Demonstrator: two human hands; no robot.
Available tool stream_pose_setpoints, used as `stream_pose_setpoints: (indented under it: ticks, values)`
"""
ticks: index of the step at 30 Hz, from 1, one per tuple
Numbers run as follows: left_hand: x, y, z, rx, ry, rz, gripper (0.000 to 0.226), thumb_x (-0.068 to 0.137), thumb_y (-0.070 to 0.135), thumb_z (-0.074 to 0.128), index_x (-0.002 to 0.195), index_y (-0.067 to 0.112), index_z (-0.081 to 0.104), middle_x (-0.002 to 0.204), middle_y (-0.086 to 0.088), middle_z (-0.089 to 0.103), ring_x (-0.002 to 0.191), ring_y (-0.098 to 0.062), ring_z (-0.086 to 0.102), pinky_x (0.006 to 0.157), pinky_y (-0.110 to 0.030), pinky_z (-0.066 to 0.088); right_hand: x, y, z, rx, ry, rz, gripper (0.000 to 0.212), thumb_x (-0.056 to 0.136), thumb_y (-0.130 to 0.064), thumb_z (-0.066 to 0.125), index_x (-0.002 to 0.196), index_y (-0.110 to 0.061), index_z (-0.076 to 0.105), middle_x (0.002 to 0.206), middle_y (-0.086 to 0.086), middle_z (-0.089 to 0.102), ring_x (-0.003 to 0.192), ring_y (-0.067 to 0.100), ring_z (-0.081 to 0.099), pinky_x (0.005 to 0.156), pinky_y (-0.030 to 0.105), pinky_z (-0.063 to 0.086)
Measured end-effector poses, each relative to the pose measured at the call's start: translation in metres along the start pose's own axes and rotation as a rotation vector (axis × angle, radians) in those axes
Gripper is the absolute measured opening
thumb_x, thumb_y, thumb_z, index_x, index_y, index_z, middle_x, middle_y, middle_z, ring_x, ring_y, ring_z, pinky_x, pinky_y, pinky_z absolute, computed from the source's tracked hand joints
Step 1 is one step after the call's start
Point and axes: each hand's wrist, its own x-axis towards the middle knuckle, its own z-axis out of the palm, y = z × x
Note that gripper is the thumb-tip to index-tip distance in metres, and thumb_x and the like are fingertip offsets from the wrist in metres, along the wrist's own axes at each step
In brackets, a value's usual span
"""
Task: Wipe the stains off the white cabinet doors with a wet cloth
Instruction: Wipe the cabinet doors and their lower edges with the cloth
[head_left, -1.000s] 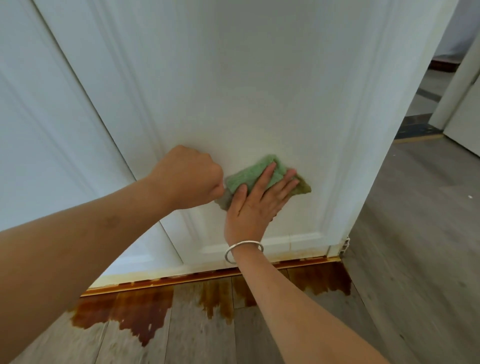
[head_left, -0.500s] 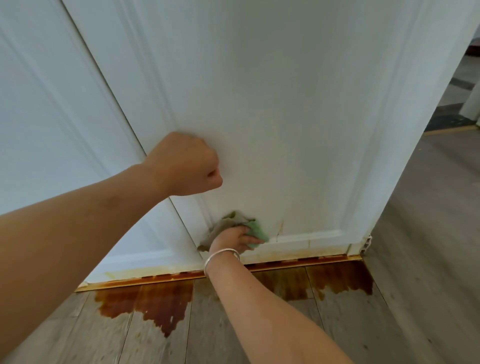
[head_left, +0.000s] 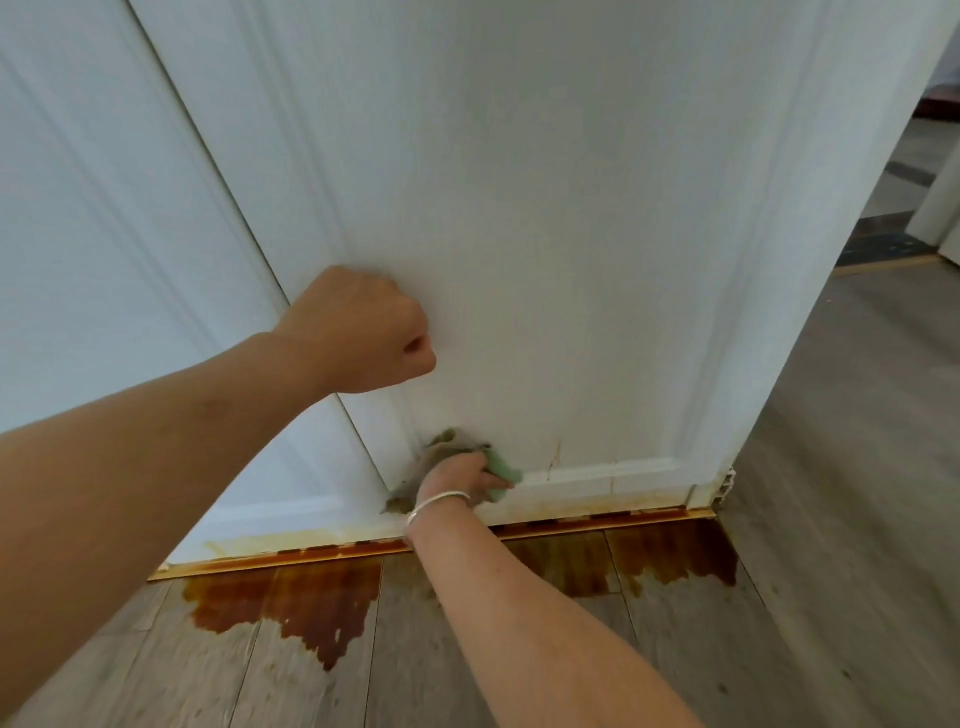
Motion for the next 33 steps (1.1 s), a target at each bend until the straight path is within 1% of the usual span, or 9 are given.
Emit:
stream_pose_setpoints:
  ticks: [3, 6, 8, 10, 12, 18, 28, 32, 33]
  values:
    - [0.002, -0.001, -0.001, 0.000, -0.011, -0.011, 0.035, 0.083, 0.032, 0.044, 0.054, 0.012, 0.041, 0.049, -0.001, 0.042, 0.052, -0.021, 0.043, 0.047, -0.024, 0.021, -0.001, -0.041, -0.044, -0.145, 0.058, -0.272, 0.064, 0.100, -0.003, 0.028, 0.150, 0.003, -0.012, 0.158, 0.024, -0.016, 0.146, 0.033, -0.007, 0.119, 0.033, -0.001]
    - [0.004, 0.000, 0.000, 0.017, 0.012, -0.038, 0.037, 0.081, 0.031, 0.046, 0.050, 0.013, 0.035, 0.046, -0.001, 0.038, 0.044, -0.018, 0.030, 0.047, -0.024, 0.018, 0.030, -0.056, -0.052, -0.142, 0.033, -0.439, 0.067, 0.092, 0.015, 0.032, 0.143, 0.018, -0.011, 0.154, 0.031, -0.020, 0.143, 0.037, -0.011, 0.114, 0.028, -0.008]
    - [0.003, 0.001, 0.002, 0.014, 0.024, -0.057, 0.038, 0.080, 0.031, 0.047, 0.049, 0.013, 0.035, 0.045, -0.001, 0.037, 0.042, -0.017, 0.026, 0.047, -0.023, 0.017, 0.017, -0.068, -0.052, -0.197, 0.101, -0.501, 0.065, 0.098, 0.002, 0.026, 0.149, 0.004, -0.015, 0.157, 0.026, -0.016, 0.145, 0.038, 0.005, 0.117, 0.033, 0.012]
    - [0.002, 0.003, 0.002, 0.006, 0.030, -0.060, 0.038, 0.080, 0.031, 0.047, 0.049, 0.012, 0.035, 0.045, -0.002, 0.037, 0.042, -0.018, 0.027, 0.047, -0.023, 0.017, 0.006, -0.072, -0.048, -0.241, 0.139, -0.569, 0.064, 0.101, -0.009, 0.023, 0.151, -0.009, -0.017, 0.158, 0.028, -0.005, 0.136, 0.041, 0.029, 0.105, 0.039, 0.035]
    - [0.003, 0.004, 0.002, 0.007, 0.028, -0.059, 0.039, 0.080, 0.031, 0.046, 0.049, 0.012, 0.035, 0.046, -0.002, 0.037, 0.043, -0.019, 0.029, 0.047, -0.023, 0.017, 0.000, -0.062, -0.045, -0.330, 0.135, -0.528, 0.065, 0.101, -0.014, 0.023, 0.151, -0.011, -0.018, 0.156, 0.032, 0.001, 0.126, 0.043, 0.040, 0.097, 0.041, 0.040]
    - [0.001, 0.007, 0.003, -0.029, 0.026, -0.095, 0.037, 0.082, 0.032, 0.044, 0.051, 0.012, 0.036, 0.047, -0.001, 0.038, 0.049, -0.022, 0.039, 0.047, -0.024, 0.017, 0.002, -0.020, -0.055, -0.613, -0.064, -0.281, 0.075, 0.102, -0.022, 0.031, 0.146, -0.015, -0.029, 0.156, 0.020, -0.026, 0.148, 0.037, -0.006, 0.121, 0.045, 0.006]
    - [0.002, 0.032, -0.001, 0.005, -0.030, 0.014, 0.035, 0.090, 0.031, 0.037, 0.060, 0.013, 0.040, 0.053, -0.002, 0.035, 0.056, -0.025, 0.043, 0.048, -0.025, 0.018, 0.049, -0.087, -0.098, -0.677, 0.165, -0.500, 0.070, 0.101, -0.012, 0.033, 0.151, -0.007, -0.014, 0.157, 0.024, -0.019, 0.148, 0.037, -0.008, 0.119, 0.038, 0.000]
    - [0.022, 0.049, -0.005, -0.052, 0.003, 0.036, 0.038, 0.090, 0.031, 0.038, 0.057, 0.011, 0.033, 0.063, -0.005, 0.047, 0.059, -0.027, 0.041, 0.053, -0.027, 0.024, 0.054, -0.075, -0.109, -0.908, 0.051, -0.601, 0.056, 0.099, -0.005, 0.029, 0.150, 0.007, 0.007, 0.153, 0.035, -0.017, 0.143, 0.050, -0.007, 0.118, 0.042, -0.005]
    - [0.027, 0.050, -0.005, -0.055, 0.010, 0.033, 0.040, 0.089, 0.031, 0.038, 0.056, 0.011, 0.030, 0.061, -0.005, 0.046, 0.059, -0.027, 0.041, 0.053, -0.028, 0.024, 0.051, -0.063, -0.110, -0.953, -0.032, -0.620, 0.058, 0.099, -0.005, 0.028, 0.148, 0.012, 0.001, 0.152, 0.034, -0.021, 0.142, 0.050, -0.011, 0.116, 0.038, -0.008]
